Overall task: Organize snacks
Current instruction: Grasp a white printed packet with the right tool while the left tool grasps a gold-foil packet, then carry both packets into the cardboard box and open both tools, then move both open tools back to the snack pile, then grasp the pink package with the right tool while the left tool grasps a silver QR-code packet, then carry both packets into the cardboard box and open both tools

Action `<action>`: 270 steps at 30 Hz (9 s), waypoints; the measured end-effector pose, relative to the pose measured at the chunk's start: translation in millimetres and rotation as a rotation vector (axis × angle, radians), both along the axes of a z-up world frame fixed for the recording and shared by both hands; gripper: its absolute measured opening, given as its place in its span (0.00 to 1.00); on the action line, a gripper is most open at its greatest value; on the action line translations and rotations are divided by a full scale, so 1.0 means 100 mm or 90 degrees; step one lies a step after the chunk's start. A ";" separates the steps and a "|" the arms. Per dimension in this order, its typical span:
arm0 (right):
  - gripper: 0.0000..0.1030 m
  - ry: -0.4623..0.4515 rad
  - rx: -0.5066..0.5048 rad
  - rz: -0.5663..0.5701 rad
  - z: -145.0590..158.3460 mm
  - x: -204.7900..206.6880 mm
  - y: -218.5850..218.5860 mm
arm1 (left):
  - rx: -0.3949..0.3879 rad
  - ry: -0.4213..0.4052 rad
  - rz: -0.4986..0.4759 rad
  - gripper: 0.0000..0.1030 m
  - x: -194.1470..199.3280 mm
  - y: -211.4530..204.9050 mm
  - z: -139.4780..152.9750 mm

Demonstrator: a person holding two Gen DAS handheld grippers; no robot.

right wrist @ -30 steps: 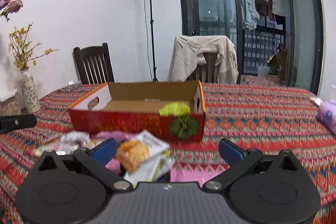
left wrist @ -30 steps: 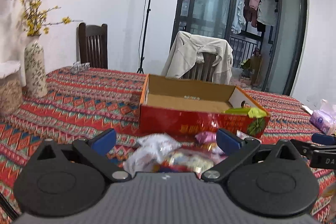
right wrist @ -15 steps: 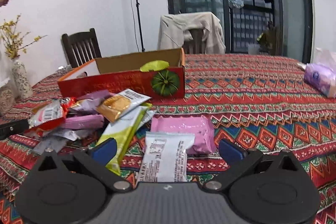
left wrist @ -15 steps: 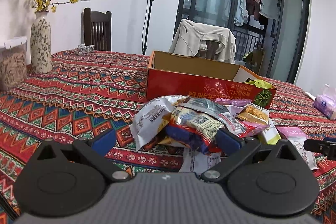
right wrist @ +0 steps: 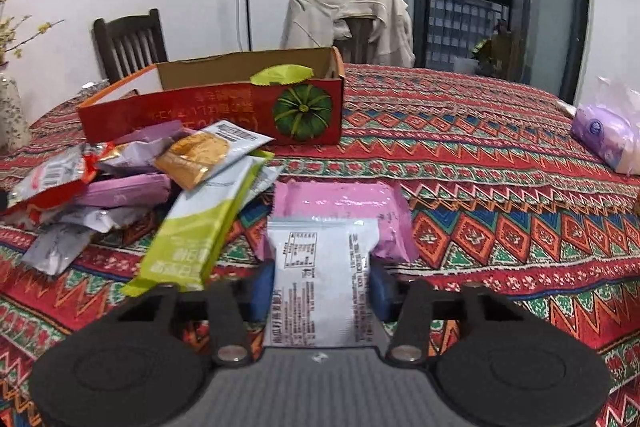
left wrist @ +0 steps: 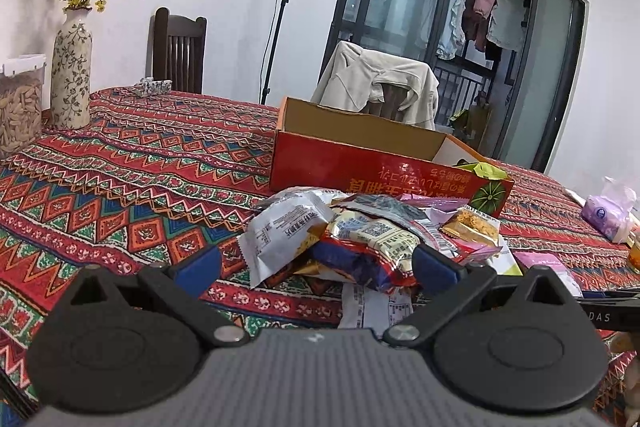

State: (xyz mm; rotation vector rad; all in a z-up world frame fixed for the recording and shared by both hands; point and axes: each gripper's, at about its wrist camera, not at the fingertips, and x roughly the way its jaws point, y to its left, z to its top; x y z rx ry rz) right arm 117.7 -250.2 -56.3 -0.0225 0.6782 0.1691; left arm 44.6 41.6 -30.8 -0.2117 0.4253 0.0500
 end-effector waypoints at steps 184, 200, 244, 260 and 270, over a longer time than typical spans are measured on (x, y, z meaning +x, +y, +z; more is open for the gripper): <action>0.94 -0.014 0.041 -0.022 0.08 0.54 -0.20 | 0.023 0.017 0.076 1.00 0.44 0.26 0.41; 0.95 0.034 0.046 -0.011 -0.11 0.75 -0.24 | 0.020 0.094 0.043 1.00 0.81 -0.03 0.62; 1.00 0.036 0.006 0.023 -0.09 0.68 -0.05 | 0.000 0.101 0.071 0.57 0.29 -0.08 0.16; 0.26 -0.040 -0.018 0.047 0.22 0.43 0.13 | -0.019 0.000 0.035 0.58 0.11 0.12 0.19; 0.18 -0.105 -0.034 0.043 0.58 0.28 0.18 | -0.015 -0.063 -0.001 0.58 0.14 0.11 0.38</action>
